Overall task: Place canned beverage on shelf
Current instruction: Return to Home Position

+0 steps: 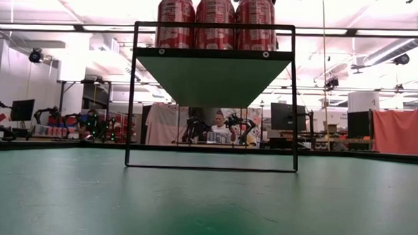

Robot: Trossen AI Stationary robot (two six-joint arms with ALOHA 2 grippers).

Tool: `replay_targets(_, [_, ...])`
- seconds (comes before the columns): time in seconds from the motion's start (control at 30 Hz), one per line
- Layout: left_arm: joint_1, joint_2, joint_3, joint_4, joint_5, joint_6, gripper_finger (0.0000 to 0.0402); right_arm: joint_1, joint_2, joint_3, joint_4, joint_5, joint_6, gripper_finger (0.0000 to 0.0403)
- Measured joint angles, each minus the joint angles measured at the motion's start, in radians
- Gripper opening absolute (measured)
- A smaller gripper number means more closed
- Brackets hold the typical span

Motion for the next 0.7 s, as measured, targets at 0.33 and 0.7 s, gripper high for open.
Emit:
replay_targets(0.33, [0.000,-0.230,-0.149,0.011,0.045,-0.062,0.0000,-0.002,-0.002,-0.002,0.000,-0.052,0.006,0.0009])
replay_targets(0.7, [0.000,-0.458,-0.256,-0.060,0.044,-0.085,0.0000,-0.004,-0.006,-0.004,0.062,-0.053,0.108,0.0009])
